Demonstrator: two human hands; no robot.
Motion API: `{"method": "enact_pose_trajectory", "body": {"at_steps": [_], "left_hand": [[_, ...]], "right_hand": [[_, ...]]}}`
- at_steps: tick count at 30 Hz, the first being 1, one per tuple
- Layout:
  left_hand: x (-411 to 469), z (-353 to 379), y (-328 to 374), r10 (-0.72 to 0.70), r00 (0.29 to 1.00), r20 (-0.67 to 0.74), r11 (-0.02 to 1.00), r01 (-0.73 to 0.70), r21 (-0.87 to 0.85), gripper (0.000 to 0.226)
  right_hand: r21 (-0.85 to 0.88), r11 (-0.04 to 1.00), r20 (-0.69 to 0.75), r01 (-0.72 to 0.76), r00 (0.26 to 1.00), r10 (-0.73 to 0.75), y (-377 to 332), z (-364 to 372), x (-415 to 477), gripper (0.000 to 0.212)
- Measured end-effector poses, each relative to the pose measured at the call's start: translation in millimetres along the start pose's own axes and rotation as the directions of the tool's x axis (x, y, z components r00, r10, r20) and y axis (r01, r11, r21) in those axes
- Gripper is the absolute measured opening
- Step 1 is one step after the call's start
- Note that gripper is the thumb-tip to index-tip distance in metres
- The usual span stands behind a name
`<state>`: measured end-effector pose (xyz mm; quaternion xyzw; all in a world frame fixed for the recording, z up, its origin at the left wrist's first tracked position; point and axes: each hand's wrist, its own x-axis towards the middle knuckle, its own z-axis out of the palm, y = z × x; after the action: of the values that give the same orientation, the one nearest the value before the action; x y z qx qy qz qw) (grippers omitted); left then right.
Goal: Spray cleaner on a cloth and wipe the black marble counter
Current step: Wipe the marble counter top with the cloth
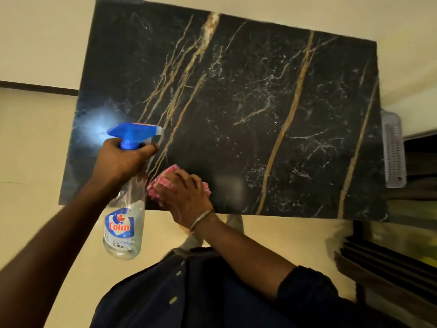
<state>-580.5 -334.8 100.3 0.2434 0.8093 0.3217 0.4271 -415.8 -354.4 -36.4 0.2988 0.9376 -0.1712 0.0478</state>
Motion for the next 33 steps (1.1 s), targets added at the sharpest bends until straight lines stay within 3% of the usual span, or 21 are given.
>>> {"method": "enact_pose_trajectory", "body": {"at_steps": [4,9,14,20,25,27,30,33], "left_hand": [[1.6,35.7,15.9,0.031,0.995,0.1,0.999,-0.03,-0.012,0.023],[1.8,70.8,36.4,0.052,0.982,0.181,0.998,-0.054,0.008,0.018],[1.2,92.3,45.4,0.078,0.976,0.203,0.996,-0.083,0.013,0.015],[3.1,98.3,42.4,0.044,0.98,0.193,0.998,-0.05,0.027,0.021],[4.4,91.4,39.2,0.043,0.982,0.183,0.998,-0.051,0.038,0.025],[4.6,84.8,35.9,0.047,0.984,0.174,0.998,-0.054,0.037,0.029],[4.7,72.9,31.5,0.051,0.987,0.15,0.998,-0.054,0.015,0.032],[2.9,59.7,26.8,0.041,0.994,0.105,0.999,-0.04,-0.014,0.031]], "right_hand": [[0.07,0.959,-0.086,-0.274,0.956,0.279,69.8,-2.6,-73.3,0.065],[0.075,0.816,-0.165,-0.573,0.8,0.576,148.4,-5.3,-160.9,0.06],[0.111,0.581,-0.217,-0.806,0.551,0.806,216.6,-14.2,-231.1,0.053],[0.237,0.23,-0.306,-0.944,0.152,0.94,274.1,-27.8,-285.2,0.047],[0.319,0.092,-0.272,-0.943,0.002,0.962,270.8,-36.7,-266.3,0.055],[0.283,0.173,-0.289,-0.943,0.088,0.953,248.9,-31.9,-245.2,0.054],[0.202,0.438,-0.285,-0.876,0.376,0.882,197.6,-18.8,-203.3,0.052],[0.166,0.684,-0.225,-0.711,0.648,0.728,135.6,-11.0,-143.2,0.055]]}}
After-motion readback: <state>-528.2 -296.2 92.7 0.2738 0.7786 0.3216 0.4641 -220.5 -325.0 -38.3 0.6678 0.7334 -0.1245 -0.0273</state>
